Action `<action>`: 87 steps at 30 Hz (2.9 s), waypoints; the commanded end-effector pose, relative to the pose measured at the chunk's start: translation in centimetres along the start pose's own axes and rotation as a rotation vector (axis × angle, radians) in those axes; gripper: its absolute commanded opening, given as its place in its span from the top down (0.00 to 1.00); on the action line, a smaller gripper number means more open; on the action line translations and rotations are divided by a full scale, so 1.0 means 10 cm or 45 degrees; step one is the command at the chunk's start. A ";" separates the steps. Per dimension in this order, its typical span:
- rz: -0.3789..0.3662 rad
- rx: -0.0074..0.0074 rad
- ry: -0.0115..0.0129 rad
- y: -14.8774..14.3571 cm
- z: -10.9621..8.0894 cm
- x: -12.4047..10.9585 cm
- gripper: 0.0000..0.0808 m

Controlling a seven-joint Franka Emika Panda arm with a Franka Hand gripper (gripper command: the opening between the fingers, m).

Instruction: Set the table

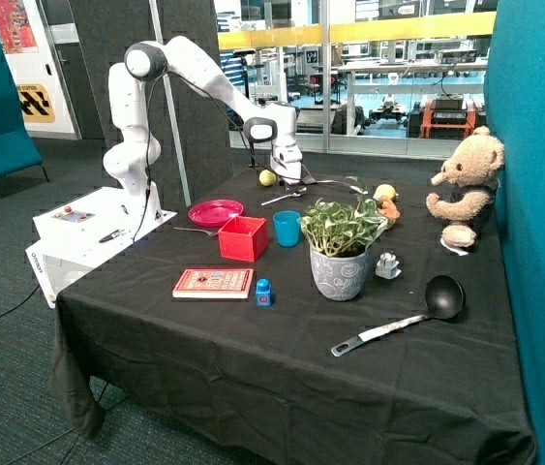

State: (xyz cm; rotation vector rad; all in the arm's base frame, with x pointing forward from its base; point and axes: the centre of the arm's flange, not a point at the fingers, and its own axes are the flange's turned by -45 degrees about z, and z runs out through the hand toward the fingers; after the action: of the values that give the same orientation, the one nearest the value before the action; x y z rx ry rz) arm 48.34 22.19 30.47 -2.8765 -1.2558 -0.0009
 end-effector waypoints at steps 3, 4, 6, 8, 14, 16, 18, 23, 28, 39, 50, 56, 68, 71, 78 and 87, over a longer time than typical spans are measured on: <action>0.007 -0.0031 -0.0022 0.01 0.10 -0.07 0.52; 0.009 -0.0031 -0.0022 0.01 0.11 -0.08 0.49; 0.012 -0.0031 -0.0022 0.02 0.13 -0.09 0.51; 0.016 -0.0031 -0.0022 0.03 0.15 -0.10 0.52; 0.017 -0.0031 -0.0021 0.04 0.18 -0.08 0.47; 0.014 -0.0031 -0.0022 0.03 0.19 -0.08 0.48; 0.014 -0.0031 -0.0022 0.03 0.21 -0.07 0.45; 0.011 -0.0031 -0.0022 0.01 0.23 -0.05 0.48; 0.009 -0.0031 -0.0022 0.00 0.25 -0.02 0.48; 0.014 -0.0031 -0.0022 0.01 0.31 0.00 0.49; 0.016 -0.0031 -0.0022 0.00 0.33 0.02 0.50; 0.023 -0.0031 -0.0021 0.02 0.33 0.04 0.50; 0.044 -0.0031 -0.0021 0.09 0.35 0.12 0.51; 0.042 -0.0031 -0.0021 0.07 0.36 0.13 0.51; 0.031 -0.0031 -0.0021 0.00 0.37 0.14 0.52; 0.032 -0.0031 -0.0021 -0.02 0.38 0.17 0.54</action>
State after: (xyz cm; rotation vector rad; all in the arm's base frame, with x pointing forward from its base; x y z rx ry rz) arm 49.33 23.15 26.78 -2.8940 -1.2203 -0.0035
